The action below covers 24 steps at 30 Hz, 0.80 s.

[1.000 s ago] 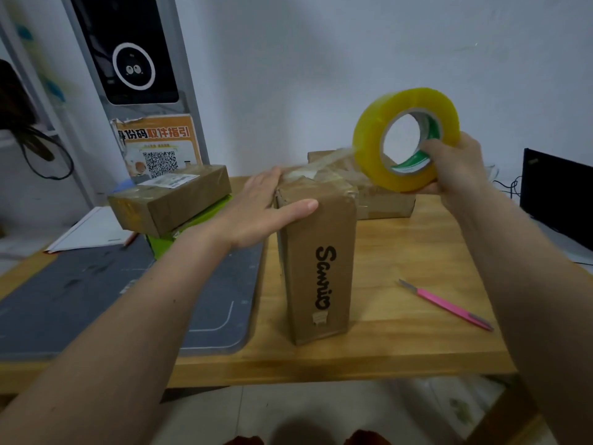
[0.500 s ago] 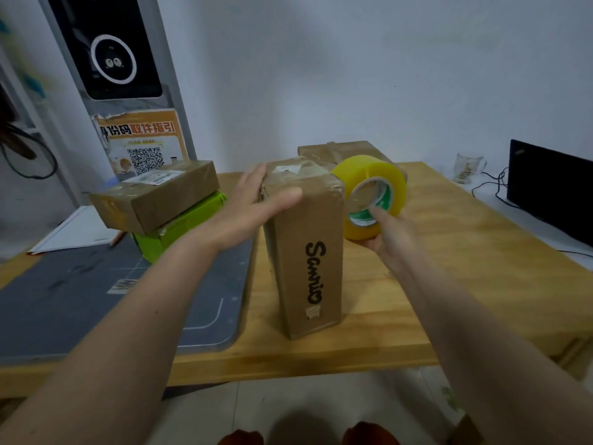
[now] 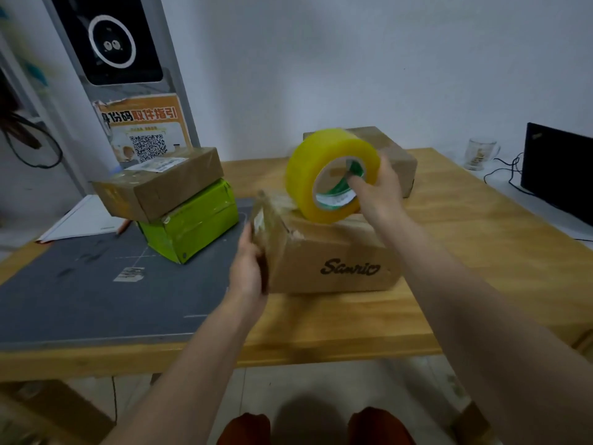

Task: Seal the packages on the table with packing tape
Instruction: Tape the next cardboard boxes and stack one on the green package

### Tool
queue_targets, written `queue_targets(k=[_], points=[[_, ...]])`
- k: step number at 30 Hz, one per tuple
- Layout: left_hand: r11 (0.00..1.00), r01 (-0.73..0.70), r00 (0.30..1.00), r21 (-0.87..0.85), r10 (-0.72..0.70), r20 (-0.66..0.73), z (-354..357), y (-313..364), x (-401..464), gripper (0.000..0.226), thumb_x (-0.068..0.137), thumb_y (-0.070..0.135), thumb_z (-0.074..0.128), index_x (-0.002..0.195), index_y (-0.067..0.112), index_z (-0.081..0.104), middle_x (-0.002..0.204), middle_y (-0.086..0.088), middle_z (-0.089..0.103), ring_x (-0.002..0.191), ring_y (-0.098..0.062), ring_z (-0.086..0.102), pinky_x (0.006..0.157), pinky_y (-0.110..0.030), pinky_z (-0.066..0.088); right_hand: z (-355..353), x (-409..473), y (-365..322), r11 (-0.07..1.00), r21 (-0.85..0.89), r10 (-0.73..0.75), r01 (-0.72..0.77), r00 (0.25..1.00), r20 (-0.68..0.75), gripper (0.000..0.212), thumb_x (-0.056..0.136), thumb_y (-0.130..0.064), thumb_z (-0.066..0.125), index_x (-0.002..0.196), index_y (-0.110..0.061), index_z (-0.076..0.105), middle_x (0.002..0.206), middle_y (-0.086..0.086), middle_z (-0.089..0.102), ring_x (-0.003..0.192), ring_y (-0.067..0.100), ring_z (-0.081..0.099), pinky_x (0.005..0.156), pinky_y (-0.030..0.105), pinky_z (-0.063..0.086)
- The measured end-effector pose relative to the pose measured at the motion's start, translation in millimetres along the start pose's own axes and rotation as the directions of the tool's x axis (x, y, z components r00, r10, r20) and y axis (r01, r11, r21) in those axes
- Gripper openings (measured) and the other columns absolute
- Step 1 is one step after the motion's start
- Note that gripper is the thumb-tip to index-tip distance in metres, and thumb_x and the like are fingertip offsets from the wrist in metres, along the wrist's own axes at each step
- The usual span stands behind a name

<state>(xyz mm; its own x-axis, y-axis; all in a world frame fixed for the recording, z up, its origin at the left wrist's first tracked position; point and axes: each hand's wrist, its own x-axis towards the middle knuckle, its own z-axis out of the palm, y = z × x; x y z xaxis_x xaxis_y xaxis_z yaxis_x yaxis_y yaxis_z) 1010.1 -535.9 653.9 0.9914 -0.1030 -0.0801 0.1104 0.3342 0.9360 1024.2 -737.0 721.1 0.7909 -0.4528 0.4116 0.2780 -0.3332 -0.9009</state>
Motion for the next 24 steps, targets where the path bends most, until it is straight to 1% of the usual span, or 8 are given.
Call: queue_targets(k=[3,6,8,10,13,16,21,24], points=[[0.906,-0.034,0.994,0.422,0.077,-0.084,-8.8,-15.6,0.2,0.049,0.098,0.009,0.038,0.144,0.026,0.045,0.149,0.000,0.044,0.136,-0.020,0.042,0.111,-0.040,0.037,16.2,-16.7,15.0,0.992,-0.118,-0.037,0.050,0.993,0.116,0.031,0.096,-0.009,0.055,0.126,-0.019,0.049,0.098,-0.016,0.052,0.101,0.013,0.052,0.080,0.025,0.039],[0.881,-0.262,0.948,0.394,0.158,0.277,-15.8,-17.9,0.4,0.060,0.095,0.027,0.058,0.149,0.033,0.032,0.143,0.027,0.044,0.135,0.003,0.038,0.100,-0.012,0.039,32.4,-34.1,32.6,0.991,-0.132,0.023,-0.005,0.991,0.135,0.018,0.099,-0.017,0.052,0.116,-0.020,0.047,0.094,-0.012,0.051,0.091,0.014,0.051,0.069,0.026,0.041],[0.828,-0.315,0.892,0.463,0.090,0.444,-15.9,-17.8,-0.4,0.084,0.076,0.048,0.077,0.144,0.040,0.029,0.134,0.033,0.048,0.127,0.007,0.045,0.096,-0.014,0.045,37.0,-40.1,39.6,0.991,-0.095,0.102,-0.095,0.992,0.072,0.014,0.098,-0.021,0.056,0.111,-0.017,0.050,0.093,-0.008,0.054,0.090,0.015,0.053,0.065,0.023,0.041],[0.712,-0.326,0.916,0.622,0.076,0.394,-11.7,-20.1,7.8,0.103,0.060,0.056,0.086,0.144,0.037,0.028,0.144,0.018,0.041,0.132,-0.005,0.041,0.107,-0.032,0.042,36.6,-42.6,42.5,0.977,-0.135,0.172,-0.163,0.983,0.060,0.023,0.093,-0.026,0.064,0.111,-0.012,0.057,0.099,0.000,0.060,0.093,0.018,0.057,0.068,0.028,0.045],[0.623,-0.307,0.945,0.719,0.113,0.306,-4.6,-21.9,19.3,0.109,0.057,0.054,0.089,0.145,0.031,0.028,0.149,0.007,0.032,0.139,-0.014,0.029,0.109,-0.033,0.033,34.0,-40.0,43.2,0.964,-0.202,0.194,-0.173,0.977,0.089,0.023,0.087,-0.027,0.071,0.100,-0.010,0.064,0.093,0.006,0.066,0.086,0.021,0.063,0.066,0.035,0.053],[0.582,-0.328,0.939,0.744,0.116,0.324,-3.7,-23.8,25.9,0.109,0.056,0.060,0.087,0.145,0.035,0.029,0.150,0.008,0.030,0.141,-0.015,0.025,0.110,-0.034,0.031,28.2,-34.2,42.9,0.969,-0.171,0.197,-0.179,0.976,0.091,0.017,0.090,-0.027,0.069,0.098,-0.014,0.062,0.094,0.004,0.065,0.082,0.018,0.060,0.057,0.025,0.044],[0.536,-0.300,0.941,0.789,0.033,0.336,-3.7,-19.9,24.6,0.137,0.049,0.072,0.081,0.156,0.032,0.007,0.159,0.014,0.020,0.146,-0.011,0.014,0.118,-0.040,0.025,9.1,-12.1,44.6,0.960,-0.223,0.188,-0.167,0.979,0.076,0.020,0.094,-0.021,0.063,0.109,-0.008,0.063,0.108,0.010,0.066,0.100,0.027,0.061,0.085,0.042,0.052],[0.524,-0.268,0.947,0.808,-0.011,0.322,-2.5,-16.7,20.9,0.142,0.044,0.075,0.075,0.157,0.029,0.003,0.161,0.018,0.009,0.147,-0.007,0.006,0.118,-0.038,0.019,-18.3,7.9,50.2,0.939,-0.298,0.163,-0.174,0.985,-0.060,0.014,0.094,-0.018,0.063,0.106,-0.010,0.061,0.102,0.004,0.062,0.097,0.023,0.057,0.079,0.034,0.045]])
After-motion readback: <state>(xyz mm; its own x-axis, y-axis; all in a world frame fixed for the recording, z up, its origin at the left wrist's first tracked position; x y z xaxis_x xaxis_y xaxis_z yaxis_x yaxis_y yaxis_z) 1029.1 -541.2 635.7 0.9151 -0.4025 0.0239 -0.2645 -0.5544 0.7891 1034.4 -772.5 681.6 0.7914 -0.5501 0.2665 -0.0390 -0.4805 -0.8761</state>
